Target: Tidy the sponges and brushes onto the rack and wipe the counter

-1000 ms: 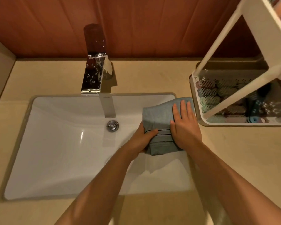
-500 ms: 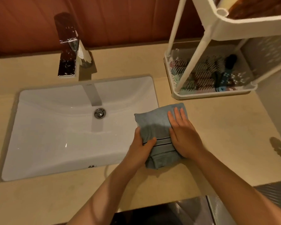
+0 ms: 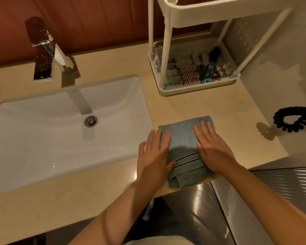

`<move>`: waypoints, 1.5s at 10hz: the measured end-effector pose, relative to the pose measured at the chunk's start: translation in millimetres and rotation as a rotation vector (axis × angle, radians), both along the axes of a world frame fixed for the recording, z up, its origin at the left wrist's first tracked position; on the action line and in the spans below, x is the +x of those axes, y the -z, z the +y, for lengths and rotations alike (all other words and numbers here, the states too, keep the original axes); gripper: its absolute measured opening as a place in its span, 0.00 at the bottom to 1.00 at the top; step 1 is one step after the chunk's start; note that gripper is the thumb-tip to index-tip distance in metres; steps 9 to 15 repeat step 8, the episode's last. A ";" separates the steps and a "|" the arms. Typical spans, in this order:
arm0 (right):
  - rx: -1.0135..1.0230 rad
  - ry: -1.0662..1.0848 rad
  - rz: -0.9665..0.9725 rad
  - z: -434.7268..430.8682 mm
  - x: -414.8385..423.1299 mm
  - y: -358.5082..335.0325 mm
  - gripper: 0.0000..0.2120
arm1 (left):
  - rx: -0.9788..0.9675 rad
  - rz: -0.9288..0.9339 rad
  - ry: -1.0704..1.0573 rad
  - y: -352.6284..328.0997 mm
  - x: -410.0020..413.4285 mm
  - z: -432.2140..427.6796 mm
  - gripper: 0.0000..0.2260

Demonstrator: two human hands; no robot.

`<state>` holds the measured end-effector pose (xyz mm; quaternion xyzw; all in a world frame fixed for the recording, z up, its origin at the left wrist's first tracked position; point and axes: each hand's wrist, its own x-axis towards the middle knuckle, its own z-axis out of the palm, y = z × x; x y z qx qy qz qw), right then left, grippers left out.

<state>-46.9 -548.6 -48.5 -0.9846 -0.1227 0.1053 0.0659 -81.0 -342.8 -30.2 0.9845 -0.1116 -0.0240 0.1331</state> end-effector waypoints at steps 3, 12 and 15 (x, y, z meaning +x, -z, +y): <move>-0.050 0.051 0.090 -22.1 -14.6 -9.5 0.38 | 0.066 0.147 0.333 13.8 -2.0 -13.8 0.27; 0.264 -0.154 0.109 148.9 25.0 -62.3 0.19 | -0.060 0.692 0.134 -52.9 57.6 134.5 0.20; 0.264 -0.154 0.109 148.9 25.0 -62.3 0.19 | -0.060 0.692 0.134 -52.9 57.6 134.5 0.20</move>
